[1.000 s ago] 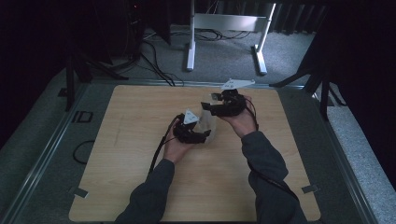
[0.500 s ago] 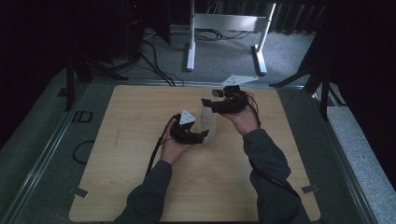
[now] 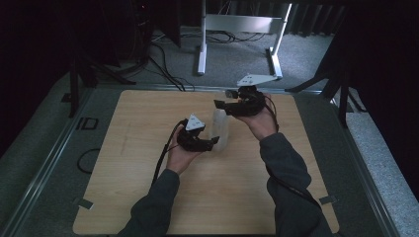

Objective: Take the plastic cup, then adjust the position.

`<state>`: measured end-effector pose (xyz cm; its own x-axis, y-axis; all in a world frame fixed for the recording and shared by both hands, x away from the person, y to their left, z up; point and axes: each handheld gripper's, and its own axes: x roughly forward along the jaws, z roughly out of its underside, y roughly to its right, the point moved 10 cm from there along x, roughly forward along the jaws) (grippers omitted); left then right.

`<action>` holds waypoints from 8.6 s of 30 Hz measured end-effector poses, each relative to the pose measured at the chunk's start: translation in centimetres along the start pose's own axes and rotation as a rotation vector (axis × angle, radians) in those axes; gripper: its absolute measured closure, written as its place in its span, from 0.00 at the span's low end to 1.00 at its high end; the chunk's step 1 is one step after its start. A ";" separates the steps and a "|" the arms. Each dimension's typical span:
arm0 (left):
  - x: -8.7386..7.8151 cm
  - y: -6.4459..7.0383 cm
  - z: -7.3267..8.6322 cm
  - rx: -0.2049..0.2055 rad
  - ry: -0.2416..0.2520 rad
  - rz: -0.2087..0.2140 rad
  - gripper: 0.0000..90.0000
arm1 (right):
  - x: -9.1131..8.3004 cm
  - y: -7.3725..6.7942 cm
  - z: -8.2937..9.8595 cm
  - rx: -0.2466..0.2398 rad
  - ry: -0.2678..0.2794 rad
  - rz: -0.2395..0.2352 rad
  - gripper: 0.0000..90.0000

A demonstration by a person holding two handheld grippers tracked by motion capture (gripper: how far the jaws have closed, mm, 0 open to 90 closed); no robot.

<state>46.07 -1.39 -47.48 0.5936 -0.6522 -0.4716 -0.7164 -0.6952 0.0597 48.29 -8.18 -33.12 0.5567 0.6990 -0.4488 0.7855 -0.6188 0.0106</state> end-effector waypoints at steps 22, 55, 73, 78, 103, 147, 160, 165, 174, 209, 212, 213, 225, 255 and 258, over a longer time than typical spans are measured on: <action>-1.3 0.8 -0.5 0.006 0.020 0.055 0.29 | -2.1 -0.6 -1.1 -0.017 0.016 -0.019 0.46; -4.9 2.7 -0.2 0.066 0.083 0.088 0.29 | -5.9 -2.3 3.2 -0.005 -0.017 -0.063 0.46; -5.5 3.1 0.5 0.054 0.101 0.093 0.29 | -5.9 -2.8 6.7 0.028 -0.059 -0.077 0.46; -5.5 3.2 0.5 0.064 0.103 0.084 0.29 | -5.5 -2.9 7.6 0.039 -0.069 -0.082 0.46; -5.9 4.3 0.5 0.060 0.125 0.112 0.28 | -3.7 -3.4 10.2 0.097 -0.087 -0.109 0.46; -4.8 7.0 -0.3 0.091 0.183 0.159 0.25 | -3.1 -4.3 10.5 0.310 0.032 -0.228 0.46; -4.4 6.9 -0.3 0.093 0.196 0.142 0.25 | -3.0 -4.0 10.4 0.373 0.068 -0.230 0.46; -4.2 6.9 -0.3 0.098 0.193 0.134 0.25 | -2.9 -4.0 10.6 0.400 0.089 -0.228 0.46; -4.2 6.8 -0.6 0.109 0.199 0.121 0.25 | -2.8 -4.1 10.5 0.423 0.125 -0.224 0.46; -3.6 6.8 -0.7 0.107 0.266 0.129 0.25 | -3.2 -3.8 10.3 0.552 0.232 -0.255 0.46; -3.6 6.8 -0.7 0.104 0.279 0.136 0.25 | -3.2 -3.7 10.3 0.566 0.239 -0.268 0.46; -3.6 6.9 -0.7 0.104 0.283 0.137 0.25 | -3.2 -3.7 10.3 0.572 0.239 -0.270 0.46; -3.5 7.2 -0.8 0.116 0.307 0.139 0.25 | -3.2 -3.5 10.2 0.604 0.250 -0.293 0.46; -3.5 7.4 -0.7 0.143 0.295 0.124 0.32 | -3.2 -3.5 10.4 0.626 0.259 -0.321 0.46; -3.5 7.5 -0.7 0.143 0.295 0.123 0.32 | -3.2 -3.5 10.4 0.621 0.261 -0.321 0.46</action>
<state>38.92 -4.51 -44.76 0.5648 -0.8025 -0.1924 -0.8211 -0.5698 -0.0338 40.94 -12.00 -40.97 0.4324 0.8940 -0.1177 0.6661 -0.4047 -0.6266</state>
